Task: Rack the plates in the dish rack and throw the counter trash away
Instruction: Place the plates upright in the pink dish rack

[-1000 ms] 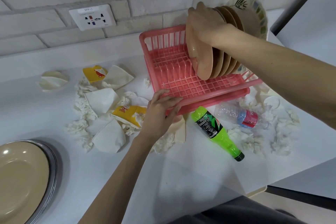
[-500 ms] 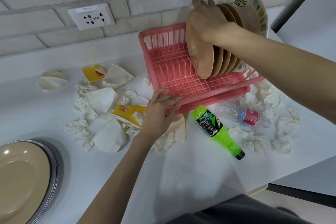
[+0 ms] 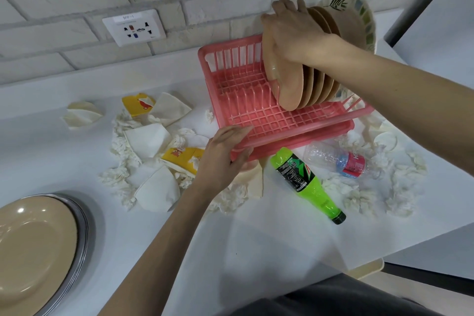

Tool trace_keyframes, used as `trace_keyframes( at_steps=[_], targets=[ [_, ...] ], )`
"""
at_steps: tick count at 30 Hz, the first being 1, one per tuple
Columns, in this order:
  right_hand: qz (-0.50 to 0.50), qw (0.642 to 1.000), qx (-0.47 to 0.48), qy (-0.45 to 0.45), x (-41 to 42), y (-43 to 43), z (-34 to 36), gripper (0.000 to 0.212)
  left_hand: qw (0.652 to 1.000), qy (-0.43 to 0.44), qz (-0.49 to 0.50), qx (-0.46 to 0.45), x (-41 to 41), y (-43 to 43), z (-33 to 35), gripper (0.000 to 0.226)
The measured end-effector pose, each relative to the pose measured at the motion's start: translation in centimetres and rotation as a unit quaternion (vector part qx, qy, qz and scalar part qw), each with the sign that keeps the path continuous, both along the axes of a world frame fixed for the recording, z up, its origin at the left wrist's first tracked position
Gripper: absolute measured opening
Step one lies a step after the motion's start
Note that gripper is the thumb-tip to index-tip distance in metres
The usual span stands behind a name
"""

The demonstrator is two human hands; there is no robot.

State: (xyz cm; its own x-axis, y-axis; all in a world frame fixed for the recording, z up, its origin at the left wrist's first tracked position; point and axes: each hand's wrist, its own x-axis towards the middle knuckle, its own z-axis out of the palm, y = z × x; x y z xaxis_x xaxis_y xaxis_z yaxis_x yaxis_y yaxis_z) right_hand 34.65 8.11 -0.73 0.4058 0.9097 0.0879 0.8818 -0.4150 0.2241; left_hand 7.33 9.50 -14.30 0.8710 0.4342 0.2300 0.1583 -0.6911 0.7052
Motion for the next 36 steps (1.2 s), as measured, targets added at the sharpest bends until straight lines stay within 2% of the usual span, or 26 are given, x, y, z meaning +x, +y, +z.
trace_keyframes(
  at_steps=[8,13,16,23,28,32,36],
  targets=[
    [0.123,0.989,0.051,0.058,-6.4,-1.1,-0.4,0.047,0.998,-0.052,0.047,-0.006,-3.1,0.5,1.7,0.041],
    [0.223,0.973,0.016,0.060,-12.0,-0.9,-3.1,0.039,0.990,-0.045,0.122,-0.054,-7.0,1.8,2.5,0.036],
    [0.287,0.956,0.017,0.062,-15.8,-0.4,-4.4,0.037,0.984,-0.054,0.161,-0.051,-10.4,2.6,2.4,0.039],
    [0.418,0.894,0.012,0.162,-25.3,1.7,-7.4,0.031,0.962,-0.046,0.261,-0.066,-20.0,3.1,2.2,0.033],
    [0.446,0.865,-0.020,0.228,-31.5,2.5,-9.4,0.019,0.945,0.000,0.325,-0.041,-27.3,4.8,1.1,0.027],
    [0.389,0.855,-0.075,0.333,-36.3,2.9,-10.8,0.023,0.929,0.017,0.368,-0.032,-32.1,6.7,0.3,0.026],
    [0.329,0.846,-0.081,0.412,-40.4,3.3,-12.1,0.029,0.919,0.043,0.392,-0.025,-36.3,9.3,-0.8,0.027]
  ],
)
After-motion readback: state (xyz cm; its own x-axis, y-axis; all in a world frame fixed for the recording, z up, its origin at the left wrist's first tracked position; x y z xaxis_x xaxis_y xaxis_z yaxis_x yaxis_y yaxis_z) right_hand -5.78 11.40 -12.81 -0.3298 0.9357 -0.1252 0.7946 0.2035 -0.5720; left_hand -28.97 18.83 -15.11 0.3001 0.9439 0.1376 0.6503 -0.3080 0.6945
